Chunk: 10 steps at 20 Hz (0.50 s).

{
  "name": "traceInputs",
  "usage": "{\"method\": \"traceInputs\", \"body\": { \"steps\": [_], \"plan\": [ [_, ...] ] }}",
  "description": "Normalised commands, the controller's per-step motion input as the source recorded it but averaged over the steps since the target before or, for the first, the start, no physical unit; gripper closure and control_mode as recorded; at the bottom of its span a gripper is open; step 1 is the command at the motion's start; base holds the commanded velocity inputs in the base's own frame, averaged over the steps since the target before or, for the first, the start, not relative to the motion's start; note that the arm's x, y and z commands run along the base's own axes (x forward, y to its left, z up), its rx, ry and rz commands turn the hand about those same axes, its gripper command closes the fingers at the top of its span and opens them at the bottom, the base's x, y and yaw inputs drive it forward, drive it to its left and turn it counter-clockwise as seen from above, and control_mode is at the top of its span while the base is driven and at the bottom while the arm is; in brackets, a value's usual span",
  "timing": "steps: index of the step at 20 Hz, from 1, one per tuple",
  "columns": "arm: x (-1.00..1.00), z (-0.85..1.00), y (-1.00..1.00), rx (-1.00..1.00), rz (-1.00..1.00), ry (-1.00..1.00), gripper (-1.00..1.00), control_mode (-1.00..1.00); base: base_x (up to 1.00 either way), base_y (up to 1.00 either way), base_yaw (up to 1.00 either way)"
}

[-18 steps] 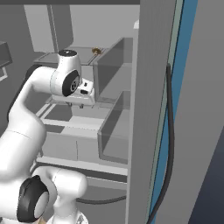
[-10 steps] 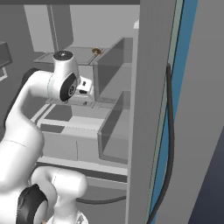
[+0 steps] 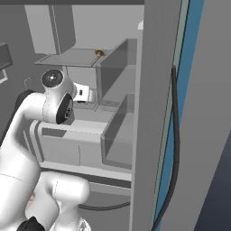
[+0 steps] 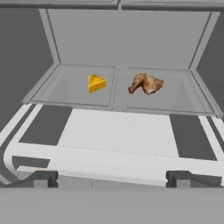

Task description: Take the cheese, chicken drumstick, and mushroom from the fridge and place them on the plate on the dining counter to create an appetizer plate.

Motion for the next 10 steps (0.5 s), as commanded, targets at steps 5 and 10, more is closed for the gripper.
{"method": "traceInputs", "body": {
  "steps": [5,10],
  "plan": [
    [0.00,0.51,0.00,0.00,0.00,-0.08,-1.00,-1.00,0.00,0.00,0.00],
    [-0.03,0.46,0.00,0.01,-0.02,-0.01,-1.00,-1.00,0.00,0.00,0.00]
  ]
}}
